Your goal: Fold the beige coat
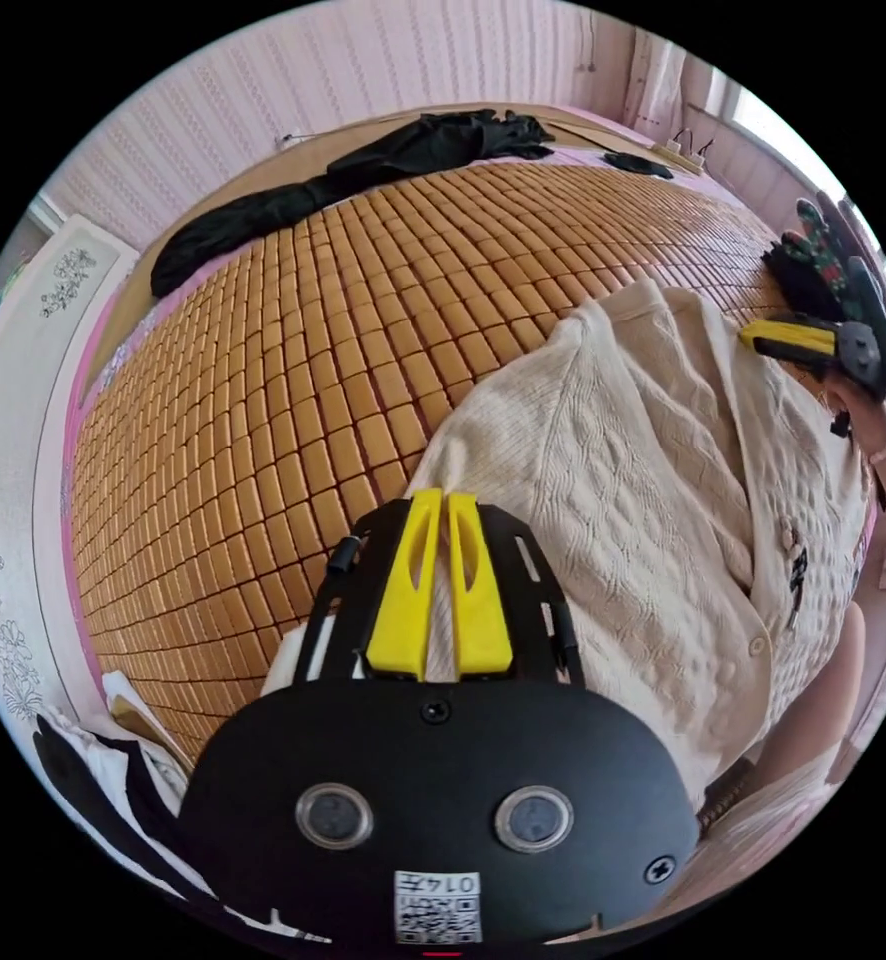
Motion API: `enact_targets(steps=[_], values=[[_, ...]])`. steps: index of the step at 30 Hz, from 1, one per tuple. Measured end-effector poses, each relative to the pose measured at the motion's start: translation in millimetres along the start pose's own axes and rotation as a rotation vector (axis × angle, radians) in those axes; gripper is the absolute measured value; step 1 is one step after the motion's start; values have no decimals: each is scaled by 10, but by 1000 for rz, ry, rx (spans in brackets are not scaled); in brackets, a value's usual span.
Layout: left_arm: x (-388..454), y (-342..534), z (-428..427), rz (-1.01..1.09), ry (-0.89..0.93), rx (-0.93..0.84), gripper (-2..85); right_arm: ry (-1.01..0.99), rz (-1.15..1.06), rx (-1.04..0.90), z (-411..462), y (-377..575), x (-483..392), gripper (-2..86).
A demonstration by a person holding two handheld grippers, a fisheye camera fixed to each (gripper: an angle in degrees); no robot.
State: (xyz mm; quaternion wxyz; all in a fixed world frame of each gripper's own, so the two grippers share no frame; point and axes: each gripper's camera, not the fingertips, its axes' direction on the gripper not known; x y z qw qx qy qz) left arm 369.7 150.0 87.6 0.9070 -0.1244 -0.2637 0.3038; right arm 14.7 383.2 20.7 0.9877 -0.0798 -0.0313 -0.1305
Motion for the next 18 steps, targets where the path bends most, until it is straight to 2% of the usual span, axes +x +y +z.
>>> enact_targets(steps=[3, 8, 11, 15, 18], values=[[-138, 70, -161, 14, -36, 47, -2, -38, 88, 81, -273, -5, 426, -7], [-514, 69, -75, -235, 4, 89, 18, -28, 192, 43, 35, -71, 582, -4], [-499, 123, -95, -297, 30, 61, 45, 47, 240, 84, -160, 118, 465, 5], [-389, 537, -736, -201, -47, 205, 54, 19, 131, 244, -879, 1060, -33, 36], [40, 1284, -1239, -40, -6, 254, 48, -98, 54, 231, -1179, 2047, -700, 50]])
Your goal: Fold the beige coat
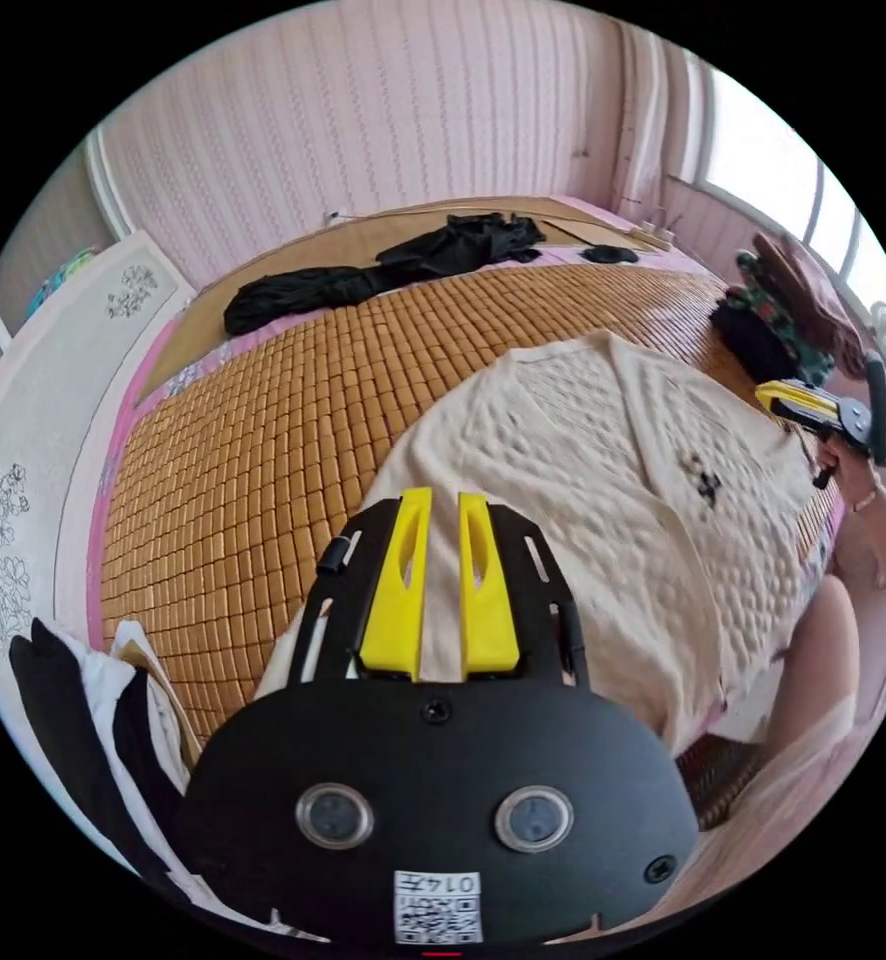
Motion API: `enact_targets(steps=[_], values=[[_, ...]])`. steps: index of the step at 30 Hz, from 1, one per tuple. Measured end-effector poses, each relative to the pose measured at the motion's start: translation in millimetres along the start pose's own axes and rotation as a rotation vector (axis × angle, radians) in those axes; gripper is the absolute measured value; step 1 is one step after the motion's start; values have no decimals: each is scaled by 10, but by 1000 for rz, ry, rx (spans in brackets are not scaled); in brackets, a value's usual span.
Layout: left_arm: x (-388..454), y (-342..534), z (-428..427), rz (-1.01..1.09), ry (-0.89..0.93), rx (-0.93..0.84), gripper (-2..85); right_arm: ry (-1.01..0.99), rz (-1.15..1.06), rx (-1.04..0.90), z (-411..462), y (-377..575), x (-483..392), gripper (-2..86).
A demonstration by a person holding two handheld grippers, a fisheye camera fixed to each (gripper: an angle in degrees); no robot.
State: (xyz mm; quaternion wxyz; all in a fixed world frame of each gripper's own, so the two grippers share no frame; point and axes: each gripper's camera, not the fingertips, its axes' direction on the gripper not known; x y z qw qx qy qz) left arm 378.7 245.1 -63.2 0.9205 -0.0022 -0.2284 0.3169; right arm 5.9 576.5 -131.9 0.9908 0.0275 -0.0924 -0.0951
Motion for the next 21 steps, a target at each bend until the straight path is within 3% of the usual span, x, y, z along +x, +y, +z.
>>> enact_targets(steps=[5, 10, 13, 17, 21], values=[[1448, 1573, -614, 227, 164, -75, 29, -122, -79, -137, -412, 1188, -1260, 64], [2452, 2098, -433, 268, 234, -152, 72, -132, -331, -161, -471, 1461, -2268, 78], [2574, 2058, -86, 214, 188, -269, 75, -101, -351, -234, -179, 1500, -2478, 74], [2488, 2018, -117, 217, 194, -280, 12, -25, -299, -234, -143, 1514, -2456, 8], [2336, 1975, -469, 213, 224, -228, -1, -120, -240, -196, -463, 1386, -2274, -3]])
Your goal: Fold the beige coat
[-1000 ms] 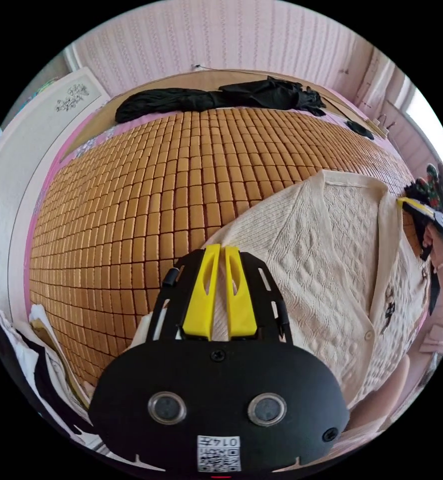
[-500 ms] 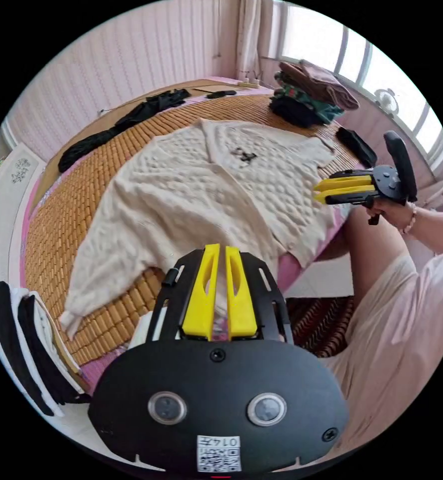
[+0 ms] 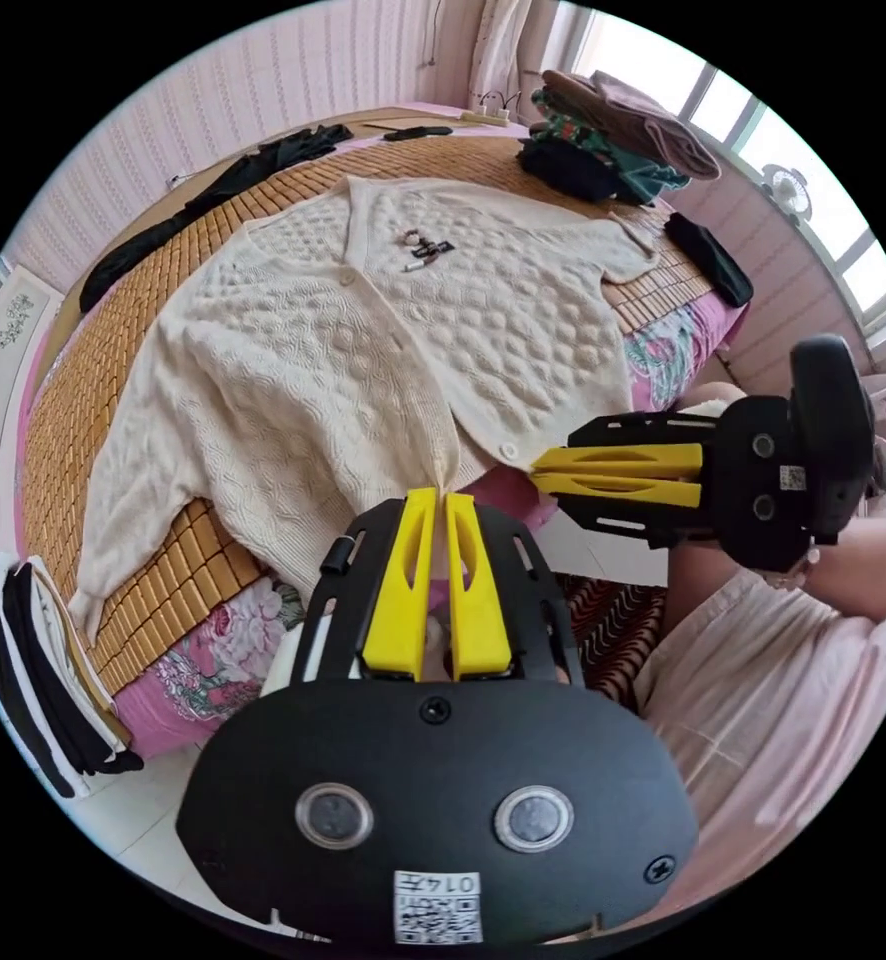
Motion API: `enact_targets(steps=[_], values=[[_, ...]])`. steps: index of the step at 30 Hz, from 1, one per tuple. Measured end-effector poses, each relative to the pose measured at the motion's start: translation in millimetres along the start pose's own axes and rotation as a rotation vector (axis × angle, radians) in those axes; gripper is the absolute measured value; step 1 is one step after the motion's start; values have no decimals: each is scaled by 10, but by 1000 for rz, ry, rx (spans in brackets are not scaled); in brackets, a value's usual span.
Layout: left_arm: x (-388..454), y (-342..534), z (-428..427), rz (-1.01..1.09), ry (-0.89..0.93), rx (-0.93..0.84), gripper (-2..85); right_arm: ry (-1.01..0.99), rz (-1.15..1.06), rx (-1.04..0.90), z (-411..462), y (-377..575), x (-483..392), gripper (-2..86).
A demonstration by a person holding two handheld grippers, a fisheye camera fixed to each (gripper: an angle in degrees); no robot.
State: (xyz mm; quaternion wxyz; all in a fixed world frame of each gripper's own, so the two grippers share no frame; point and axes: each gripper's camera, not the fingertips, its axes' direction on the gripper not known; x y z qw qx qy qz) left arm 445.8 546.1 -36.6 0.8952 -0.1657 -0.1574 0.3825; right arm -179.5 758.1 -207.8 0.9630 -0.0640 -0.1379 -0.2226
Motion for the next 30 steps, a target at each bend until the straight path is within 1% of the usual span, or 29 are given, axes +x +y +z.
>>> enact_targets(steps=[2, 5, 8, 10, 13, 15, 17, 18, 20, 22, 24, 26, 28, 30], values=[[13, 28, -299, 22, 39, 68, -4, -23, -10, 56, -214, -14, 21, -4], [79, -67, -452, 78, 62, 91, -3, 8, -87, 46, -295, -79, -43, -1], [109, -232, -294, 79, 143, 74, 3, 35, -124, -14, -132, -114, -54, 16], [115, -311, -63, 56, 163, 28, 11, 5, -112, -35, -103, -108, -1, 40], [45, -324, 380, -10, 137, -78, 36, -123, -73, -31, -264, -45, 171, 67], [-24, -269, 405, -26, 165, -58, 49, -184, -9, 12, -469, 50, 371, 75], [-97, -173, 185, -23, 246, 11, 57, -212, 58, 33, -608, 94, 549, 78], [-111, -132, 99, -15, 256, 35, 57, -235, 113, 58, -684, 103, 679, 80], [-236, 107, -230, -31, 241, 125, 58, -282, 195, 86, -736, 60, 869, 83], [-413, 304, -354, -88, 209, 138, 58, -315, 261, 82, -686, -42, 1016, 87], [-618, 497, -367, -161, 134, 119, 59, -322, 329, 39, -532, -204, 1137, 89], [-884, 693, -257, -255, 30, 59, 62, -291, 353, 4, -423, -301, 1179, 79], [-1064, 775, -133, -324, 1, 12, 69, -265, 382, 3, -424, -362, 1236, 48], [-1206, 804, 3, -378, 30, -8, 75, -283, 419, -13, -504, -421, 1364, 17]])
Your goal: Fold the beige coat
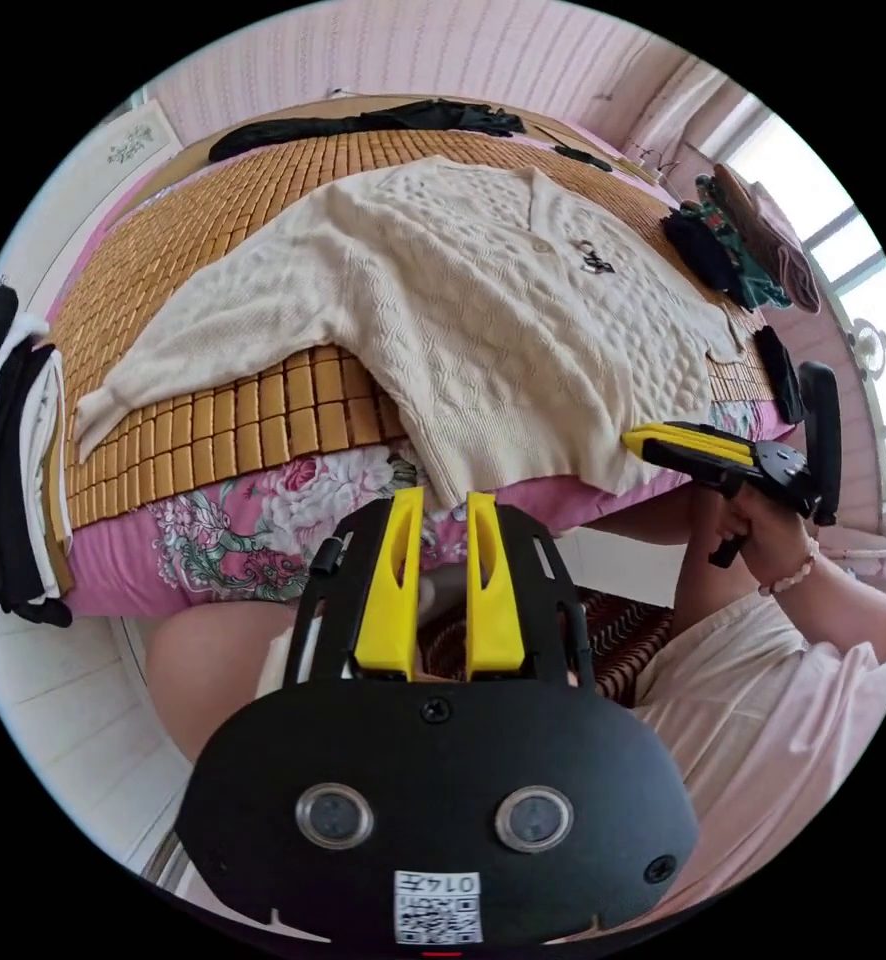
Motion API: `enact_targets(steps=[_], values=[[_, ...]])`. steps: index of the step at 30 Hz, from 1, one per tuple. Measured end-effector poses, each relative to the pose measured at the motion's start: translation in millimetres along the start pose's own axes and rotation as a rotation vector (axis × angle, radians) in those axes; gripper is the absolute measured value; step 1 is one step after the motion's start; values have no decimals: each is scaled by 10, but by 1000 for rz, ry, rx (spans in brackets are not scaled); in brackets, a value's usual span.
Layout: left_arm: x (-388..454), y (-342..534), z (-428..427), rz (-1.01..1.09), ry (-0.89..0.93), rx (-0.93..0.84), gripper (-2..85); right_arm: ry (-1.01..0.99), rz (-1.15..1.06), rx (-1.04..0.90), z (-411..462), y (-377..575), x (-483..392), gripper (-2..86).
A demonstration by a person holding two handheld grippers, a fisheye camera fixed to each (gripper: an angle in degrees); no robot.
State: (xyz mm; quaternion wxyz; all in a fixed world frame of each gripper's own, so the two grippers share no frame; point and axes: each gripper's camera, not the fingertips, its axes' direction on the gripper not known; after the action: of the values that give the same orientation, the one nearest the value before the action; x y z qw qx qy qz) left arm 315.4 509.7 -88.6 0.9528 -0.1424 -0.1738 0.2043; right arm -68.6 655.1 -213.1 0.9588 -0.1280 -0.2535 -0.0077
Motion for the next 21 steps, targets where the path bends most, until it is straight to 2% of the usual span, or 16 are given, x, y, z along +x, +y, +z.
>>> enact_targets(steps=[5, 8, 12, 15, 18, 21], values=[[-140, -252, 315, -75, 208, -60, 68, -27, -19, 75, -559, -31, 38, 4], [-37, -331, 460, -28, 115, -89, 15, -66, -17, 60, -725, -88, 92, 2], [-28, -284, 364, -21, 109, -83, -3, -105, -32, -17, -771, -234, 63, 0], [-16, -112, 144, -10, 142, -57, -8, -62, -78, -102, -719, -329, -29, 0], [56, -55, 210, 0, 130, -120, -8, -26, -85, -176, -527, -404, -63, 0], [179, -137, 520, 9, 88, -212, -2, 30, -99, -172, -419, -428, -134, 1]])
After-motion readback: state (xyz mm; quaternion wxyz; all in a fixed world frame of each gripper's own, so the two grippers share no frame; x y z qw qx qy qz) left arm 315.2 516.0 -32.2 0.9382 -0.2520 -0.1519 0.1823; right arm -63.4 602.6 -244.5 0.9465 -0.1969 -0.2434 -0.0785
